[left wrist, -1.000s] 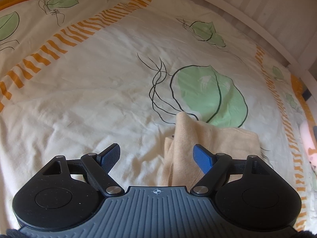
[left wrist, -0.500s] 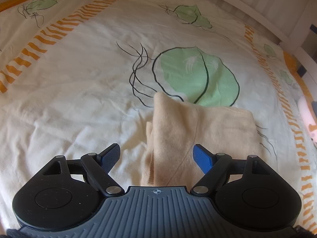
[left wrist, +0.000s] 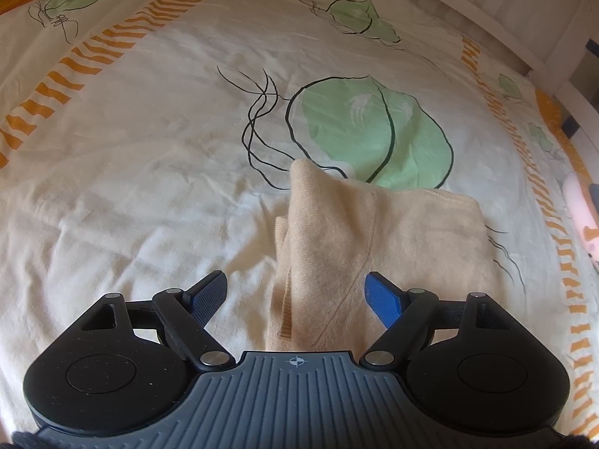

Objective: Fold small clothes
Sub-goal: 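Move both open grippers to the folded sweater's edge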

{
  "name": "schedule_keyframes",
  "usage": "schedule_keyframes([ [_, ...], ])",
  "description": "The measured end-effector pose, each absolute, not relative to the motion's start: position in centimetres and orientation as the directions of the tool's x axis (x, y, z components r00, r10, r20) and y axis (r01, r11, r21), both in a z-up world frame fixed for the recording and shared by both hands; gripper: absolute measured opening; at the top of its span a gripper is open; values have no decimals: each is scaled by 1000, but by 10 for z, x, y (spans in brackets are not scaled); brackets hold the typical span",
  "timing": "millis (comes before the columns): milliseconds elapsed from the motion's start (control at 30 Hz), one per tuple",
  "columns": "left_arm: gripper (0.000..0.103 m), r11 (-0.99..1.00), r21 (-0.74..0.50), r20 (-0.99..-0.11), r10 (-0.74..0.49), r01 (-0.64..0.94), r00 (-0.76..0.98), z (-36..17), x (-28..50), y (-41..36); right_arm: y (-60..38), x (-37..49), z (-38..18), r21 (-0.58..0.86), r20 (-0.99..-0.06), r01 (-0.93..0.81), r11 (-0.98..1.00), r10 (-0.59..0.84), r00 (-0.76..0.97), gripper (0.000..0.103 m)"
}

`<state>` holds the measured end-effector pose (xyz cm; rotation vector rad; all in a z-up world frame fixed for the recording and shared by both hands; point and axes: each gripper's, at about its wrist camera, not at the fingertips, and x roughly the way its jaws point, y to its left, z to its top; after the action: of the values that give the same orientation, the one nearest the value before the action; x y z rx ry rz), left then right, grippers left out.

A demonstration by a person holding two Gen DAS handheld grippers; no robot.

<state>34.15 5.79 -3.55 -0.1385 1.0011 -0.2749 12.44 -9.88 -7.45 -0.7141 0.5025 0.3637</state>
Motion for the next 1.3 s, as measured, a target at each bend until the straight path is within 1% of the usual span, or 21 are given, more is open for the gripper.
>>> schedule_keyframes([
  [33,80,957,-239,-811,-290,164,509,-35,341,58,-99,124,-73,-527,-546,-476,704,150,824,12],
  [133,80,961,-224,-814,-276,162,511,-36,341,58,-112,119,-59,-450,-551,-465,762,173,816,10],
  [267,80,966,-188,-819,-254,178,514,-38,341,51,-129,116,-56,-370,-607,-481,795,185,773,10],
  [333,80,967,-168,-821,-246,193,515,-40,339,47,-130,118,-63,-355,-638,-507,786,193,746,10],
  [400,80,968,-151,-823,-236,202,516,-44,339,45,-131,117,-63,-334,-642,-522,784,216,736,12],
  [500,80,971,-153,-826,-228,184,516,-49,343,48,-143,122,-51,-218,-633,-510,832,278,722,15],
  [567,80,969,-180,-806,-246,172,539,-46,344,51,-156,127,-42,-128,-611,-477,870,310,729,33],
  [600,80,965,-196,-789,-259,172,557,-44,344,53,-162,129,-37,-78,-597,-457,886,326,733,48],
  [633,80,962,-208,-774,-272,176,572,-43,344,54,-169,134,-33,-25,-584,-442,897,346,734,61],
  [700,82,955,-231,-750,-298,188,590,-44,346,54,-179,145,-30,74,-564,-420,905,385,730,70],
  [767,88,953,-249,-752,-303,174,585,-50,349,55,-186,164,-30,147,-558,-380,913,394,730,71],
  [833,88,955,-256,-761,-295,151,578,-57,353,57,-188,185,-33,192,-561,-352,916,397,727,87],
  [900,90,957,-255,-769,-286,135,572,-65,357,59,-191,204,-38,223,-565,-335,915,402,721,91],
  [967,98,956,-268,-767,-288,122,573,-70,359,63,-194,224,-44,258,-575,-301,918,396,716,92],
  [1000,99,957,-270,-772,-281,105,571,-73,360,65,-196,234,-47,283,-582,-278,918,394,711,95],
  [1100,100,946,-318,-773,-299,65,560,-79,361,76,-209,260,-59,379,-584,-201,904,401,706,96],
  [1233,100,935,-354,-770,-303,18,562,-76,361,89,-228,286,-83,458,-634,-79,885,387,670,96],
  [1300,100,932,-363,-760,-302,9,575,-72,359,93,-236,288,-89,502,-616,-72,862,415,670,96],
])
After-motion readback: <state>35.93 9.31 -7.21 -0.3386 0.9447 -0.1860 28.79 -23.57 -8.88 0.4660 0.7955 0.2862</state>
